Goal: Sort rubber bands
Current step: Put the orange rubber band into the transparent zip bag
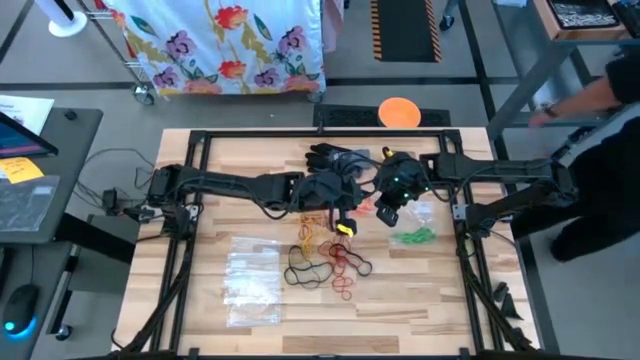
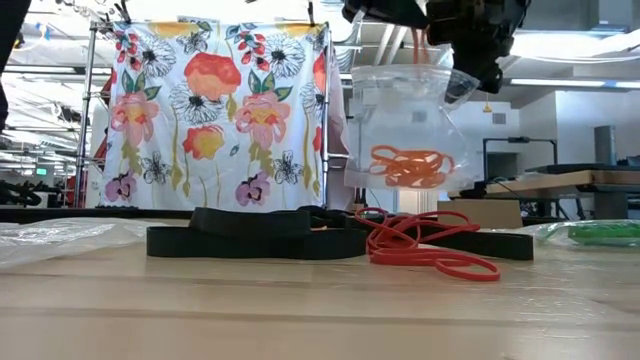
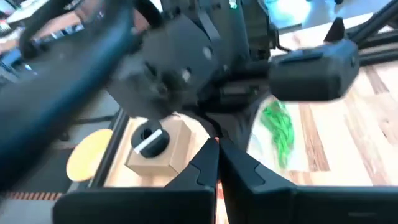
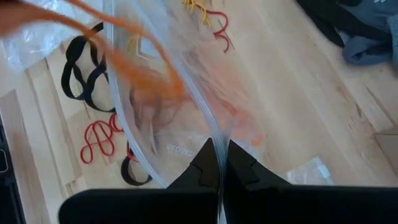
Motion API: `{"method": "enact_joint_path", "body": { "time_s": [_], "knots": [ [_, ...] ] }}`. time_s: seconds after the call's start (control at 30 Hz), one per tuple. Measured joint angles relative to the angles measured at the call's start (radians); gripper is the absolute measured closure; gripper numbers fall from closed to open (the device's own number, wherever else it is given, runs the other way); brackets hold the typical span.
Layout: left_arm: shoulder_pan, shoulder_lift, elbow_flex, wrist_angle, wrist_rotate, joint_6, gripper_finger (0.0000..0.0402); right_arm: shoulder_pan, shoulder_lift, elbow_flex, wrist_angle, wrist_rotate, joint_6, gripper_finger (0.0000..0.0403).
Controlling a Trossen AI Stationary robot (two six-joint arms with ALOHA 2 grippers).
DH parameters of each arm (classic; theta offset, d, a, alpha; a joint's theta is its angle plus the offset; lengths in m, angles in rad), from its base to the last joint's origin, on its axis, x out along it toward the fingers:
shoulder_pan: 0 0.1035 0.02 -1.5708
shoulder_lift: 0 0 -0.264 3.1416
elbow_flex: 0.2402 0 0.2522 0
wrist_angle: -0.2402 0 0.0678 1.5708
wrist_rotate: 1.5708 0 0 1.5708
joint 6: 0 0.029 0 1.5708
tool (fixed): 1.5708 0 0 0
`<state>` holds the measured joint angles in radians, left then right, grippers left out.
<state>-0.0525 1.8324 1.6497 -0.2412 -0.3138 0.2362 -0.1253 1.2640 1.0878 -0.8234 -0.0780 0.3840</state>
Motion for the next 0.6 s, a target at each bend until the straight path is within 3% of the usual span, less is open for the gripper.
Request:
{"method": "enact_joint_path", "body": {
  "time_s": [0.4,0.6],
  "knots": [
    [-0.001,0.0,0.0,-0.045,0.005,-0.022,0.0395,0.0,0.0,0.0,0.003,0.0,0.0,0.0403],
    [-0.003,0.0,0.0,-0.085,0.026,0.006,0.0319,0.0,0.0,0.0,0.003,0.0,0.0,0.0403]
  ]
}}
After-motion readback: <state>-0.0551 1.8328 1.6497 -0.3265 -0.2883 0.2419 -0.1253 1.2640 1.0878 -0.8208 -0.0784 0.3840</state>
